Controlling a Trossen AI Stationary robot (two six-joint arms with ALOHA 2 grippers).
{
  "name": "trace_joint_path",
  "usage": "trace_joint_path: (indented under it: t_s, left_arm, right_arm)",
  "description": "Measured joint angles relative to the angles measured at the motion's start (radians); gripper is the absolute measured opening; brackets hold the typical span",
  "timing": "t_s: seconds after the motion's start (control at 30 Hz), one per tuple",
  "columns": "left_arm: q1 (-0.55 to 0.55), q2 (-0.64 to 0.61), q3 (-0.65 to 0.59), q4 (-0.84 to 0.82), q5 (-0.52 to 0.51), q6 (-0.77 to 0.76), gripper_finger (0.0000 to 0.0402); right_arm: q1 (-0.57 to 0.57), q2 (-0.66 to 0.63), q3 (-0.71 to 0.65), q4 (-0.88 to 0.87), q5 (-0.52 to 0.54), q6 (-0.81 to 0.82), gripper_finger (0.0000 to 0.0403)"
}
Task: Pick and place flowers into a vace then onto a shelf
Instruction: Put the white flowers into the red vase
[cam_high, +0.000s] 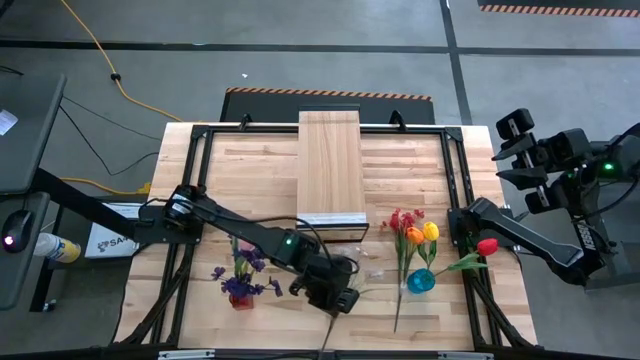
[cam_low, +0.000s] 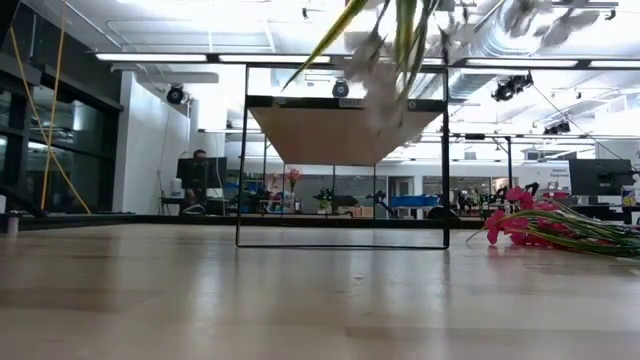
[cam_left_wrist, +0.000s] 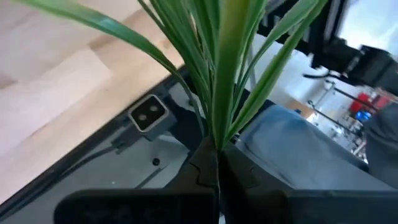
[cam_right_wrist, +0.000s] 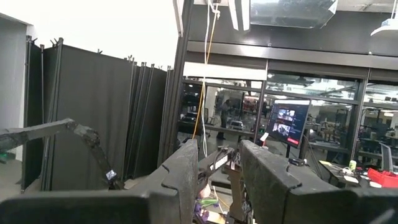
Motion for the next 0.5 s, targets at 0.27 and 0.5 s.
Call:
trace_joint_path:
  t_s: [0.27, 0.5]
  left_arm:
    - [-0.007, -0.001, 0.075, -0.001, 0.025, 0.057, 0.0029]
    - [-0.051, -0.001, 0.112, 0.004, 0.026, 0.061, 0.0029]
  right_arm:
    - [0.000, 0.000, 0.000, 0.000, 0.000, 0.000, 0.0114]
    - [0.000, 0.000, 0.000, 0.000, 0.059, 0.000, 0.0114]
